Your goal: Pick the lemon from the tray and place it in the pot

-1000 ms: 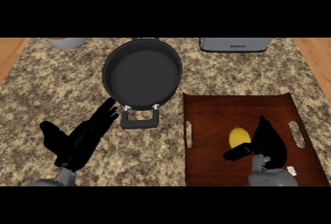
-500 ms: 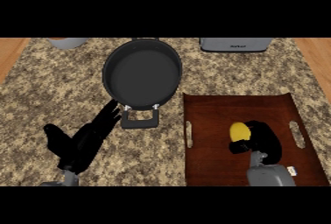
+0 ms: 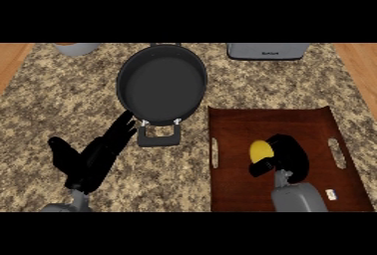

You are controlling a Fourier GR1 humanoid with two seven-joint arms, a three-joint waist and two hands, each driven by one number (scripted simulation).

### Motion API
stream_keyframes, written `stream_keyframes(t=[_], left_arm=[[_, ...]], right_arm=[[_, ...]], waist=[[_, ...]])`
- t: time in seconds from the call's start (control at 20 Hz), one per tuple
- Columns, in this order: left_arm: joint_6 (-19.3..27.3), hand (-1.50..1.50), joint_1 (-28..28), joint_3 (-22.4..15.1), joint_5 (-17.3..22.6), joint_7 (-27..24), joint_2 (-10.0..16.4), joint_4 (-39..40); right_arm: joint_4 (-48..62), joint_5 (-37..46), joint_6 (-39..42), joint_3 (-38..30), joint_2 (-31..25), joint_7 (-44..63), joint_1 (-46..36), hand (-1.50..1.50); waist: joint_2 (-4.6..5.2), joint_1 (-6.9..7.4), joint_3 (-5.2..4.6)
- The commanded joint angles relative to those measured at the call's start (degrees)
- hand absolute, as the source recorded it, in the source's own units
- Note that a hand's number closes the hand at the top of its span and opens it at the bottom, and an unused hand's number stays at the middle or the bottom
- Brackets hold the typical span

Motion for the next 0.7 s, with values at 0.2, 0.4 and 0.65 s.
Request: stream_keyframes(t=[0.2,0.4,0.65], left_arm=[[-0.1,0.00,-2.2,-1.1,-0.5,0.9,-0.9,0.1],[-0.8,0.00,1.9,-0.7,0.1,0.4,-0.3,-0.8],[0.9,0.00,0.5,-0.1,-0.8,3.8,-0.8,-4.2]], right_arm=[[1.8,-4.6,16.0,14.7,-4.0,-21.6,-5.1,1.50],[-1.8,-2.3,17.6,18.1,-6.2,-24.8,-5.4,1.50],[-10.7,1.3,17.0,17.3,-9.3,-23.9,-3.3,1.50]], waist=[[0.58,2.39,0.39],[0.11,0.53,0.28],[0.10,-0.09,0.29]])
